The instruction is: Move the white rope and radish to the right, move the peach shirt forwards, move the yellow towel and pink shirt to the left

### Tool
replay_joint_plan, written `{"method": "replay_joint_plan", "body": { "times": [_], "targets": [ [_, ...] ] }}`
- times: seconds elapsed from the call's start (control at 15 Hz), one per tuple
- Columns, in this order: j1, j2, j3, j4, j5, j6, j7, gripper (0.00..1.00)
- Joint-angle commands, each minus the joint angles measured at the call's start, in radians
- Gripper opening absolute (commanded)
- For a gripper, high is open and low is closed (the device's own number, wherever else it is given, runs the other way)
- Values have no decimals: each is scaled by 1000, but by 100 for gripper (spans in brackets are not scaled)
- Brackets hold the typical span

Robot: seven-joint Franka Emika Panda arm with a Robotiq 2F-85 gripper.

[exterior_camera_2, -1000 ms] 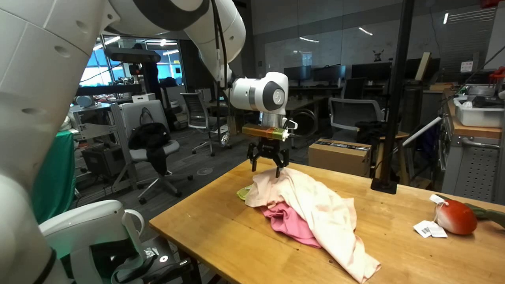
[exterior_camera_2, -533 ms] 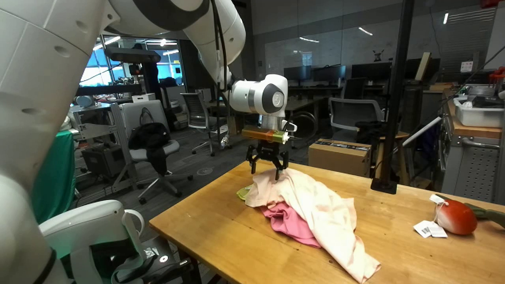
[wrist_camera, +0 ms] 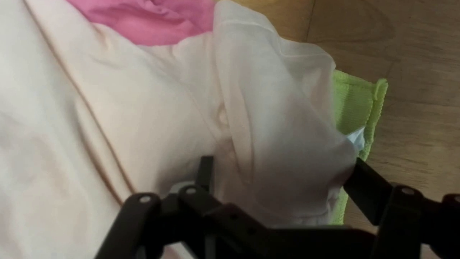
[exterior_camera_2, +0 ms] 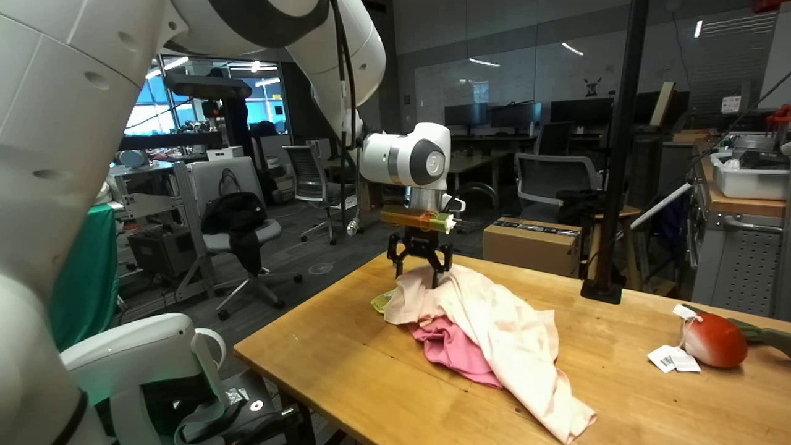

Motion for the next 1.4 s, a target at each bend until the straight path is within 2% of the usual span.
{"method": "replay_joint_plan", "body": {
  "times": [0.0, 0.47, 0.67, 0.93, 1.33],
  "targets": [
    [-7, -37, 3, -43, -15, 44, -17, 68],
    [-8, -72, -3, -59, -34, 76, -7, 16],
    [-9, -99, -9, -66, -43, 88, -1, 11],
    [-4, -116, -27, -61, -74, 115, 20, 16],
    [0, -125, -68, -52, -146, 189, 98, 13]
  ]
}}
